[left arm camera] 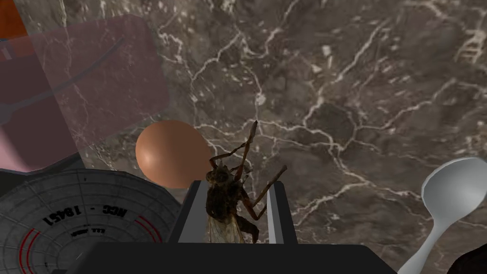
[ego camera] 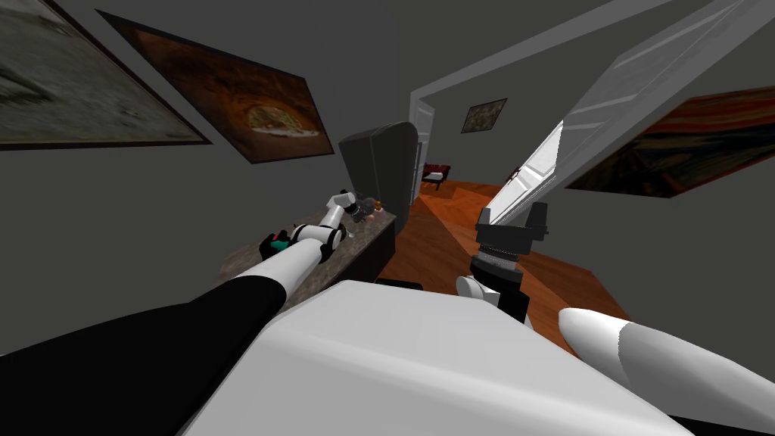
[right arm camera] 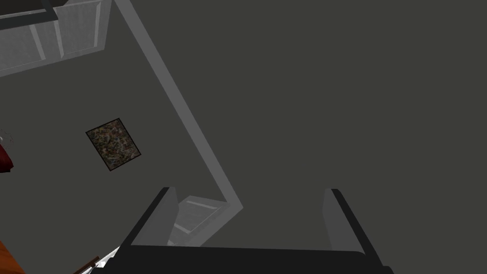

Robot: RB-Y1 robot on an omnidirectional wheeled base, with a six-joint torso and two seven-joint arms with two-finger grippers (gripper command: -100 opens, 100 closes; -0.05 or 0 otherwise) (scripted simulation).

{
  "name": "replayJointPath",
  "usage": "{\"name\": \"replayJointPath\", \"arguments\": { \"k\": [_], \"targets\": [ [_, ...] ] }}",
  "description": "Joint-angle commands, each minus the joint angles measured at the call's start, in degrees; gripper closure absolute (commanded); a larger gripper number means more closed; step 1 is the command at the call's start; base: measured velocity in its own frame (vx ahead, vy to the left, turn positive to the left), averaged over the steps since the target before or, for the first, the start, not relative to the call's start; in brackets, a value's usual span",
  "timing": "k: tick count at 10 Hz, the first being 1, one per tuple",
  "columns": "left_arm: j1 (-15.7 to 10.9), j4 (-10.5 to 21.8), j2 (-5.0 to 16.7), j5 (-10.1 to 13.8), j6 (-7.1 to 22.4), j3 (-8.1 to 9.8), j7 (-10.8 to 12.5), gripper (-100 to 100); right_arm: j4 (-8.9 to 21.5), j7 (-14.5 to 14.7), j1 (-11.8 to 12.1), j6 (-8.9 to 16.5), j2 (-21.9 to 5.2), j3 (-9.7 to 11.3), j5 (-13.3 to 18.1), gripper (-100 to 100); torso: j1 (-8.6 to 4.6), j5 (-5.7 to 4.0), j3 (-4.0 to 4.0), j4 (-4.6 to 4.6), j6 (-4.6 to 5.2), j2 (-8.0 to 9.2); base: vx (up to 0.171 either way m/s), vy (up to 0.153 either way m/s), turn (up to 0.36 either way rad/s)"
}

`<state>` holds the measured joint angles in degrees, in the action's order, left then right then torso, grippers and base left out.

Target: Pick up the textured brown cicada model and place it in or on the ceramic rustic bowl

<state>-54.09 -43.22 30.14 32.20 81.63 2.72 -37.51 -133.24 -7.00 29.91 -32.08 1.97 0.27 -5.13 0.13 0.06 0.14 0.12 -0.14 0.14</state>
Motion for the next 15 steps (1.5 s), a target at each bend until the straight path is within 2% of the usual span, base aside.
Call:
{"name": "replayJointPath", "arguments": {
  "k": [1, 4, 5, 6, 7, 8, 10, 12, 15],
  "targets": [
    [-1.2, 0.1, 1.8, 1.5, 0.2, 0.7, -0.8, 100, 0.0, 0.0, 0.0, 0.0, 0.0, 0.0, 0.0, 0, 0.0, 0.0, 0.0, 0.0, 0.0, 0.0, -0.04, -0.016, 0.038],
    [-2.6, -0.8, 4.8, 4.1, 1.3, 1.99, -2.0, 100, 0.0, 0.0, 0.0, 0.0, 0.0, 0.0, 0.0, 0, 0.02, 0.01, 0.02, 0.03, -0.01, 0.01, -0.036, -0.011, 0.039],
    [-2.6, -0.8, 4.8, 4.1, 1.3, 1.99, -2.0, 100, 0.0, 0.0, 0.0, 0.0, 0.0, 0.0, 0.0, 0, 0.02, 0.01, 0.04, 0.05, 0.0, 0.03, -0.02, -0.004, 0.016],
    [-3.4, -1.1, 6.6, 5.7, 2.0, 2.78, -2.9, 100, 0.0, 0.0, 0.0, 0.0, 0.0, 0.0, 0.0, 0, 0.02, 0.02, 0.0, 0.0, 0.02, -0.02, -0.026, -0.006, 0.033],
    [-3.4, -1.1, 6.6, 5.7, 2.0, 2.78, -2.9, 100, 0.0, 0.0, 0.0, 0.0, 0.0, 0.0, 0.0, 0, 0.03, 0.01, 0.0, 0.03, -0.02, -0.04, -0.023, -0.005, 0.029],
    [-4.3, -1.3, 8.6, 7.5, 3.2, 3.81, -4.1, 100, 0.0, 0.0, 0.0, 0.0, 0.0, 0.0, 0.0, 0, 0.02, 0.03, 0.0, 0.0, 0.02, -0.02, -0.032, -0.003, 0.033],
    [-4.8, -1.2, 10.2, 8.7, 4.6, 4.63, -5.5, 100, 0.0, 0.0, 0.0, 0.0, 0.0, 0.0, 0.0, 0, 0.05, 0.03, 0.02, 0.02, -0.01, 0.02, -0.022, 0.008, 0.021],
    [-4.9, -0.7, 12.1, 9.3, 6.9, 5.43, -7.6, 100, 0.0, 0.0, 0.0, 0.0, 0.0, 0.0, 0.0, 0, 0.14, 0.03, 0.0, 0.0, -0.01, -0.02, -0.009, 0.029, 0.008],
    [-4.5, 0.1, 14.2, 8.9, 10.1, 5.87, -10.4, 100, 0.0, 0.0, 0.0, 0.0, 0.0, 0.0, 0.0, 0, 0.19, 0.05, -0.08, -0.06, 0.0, -0.12, 0.004, 0.033, -0.008]
  ]
}}
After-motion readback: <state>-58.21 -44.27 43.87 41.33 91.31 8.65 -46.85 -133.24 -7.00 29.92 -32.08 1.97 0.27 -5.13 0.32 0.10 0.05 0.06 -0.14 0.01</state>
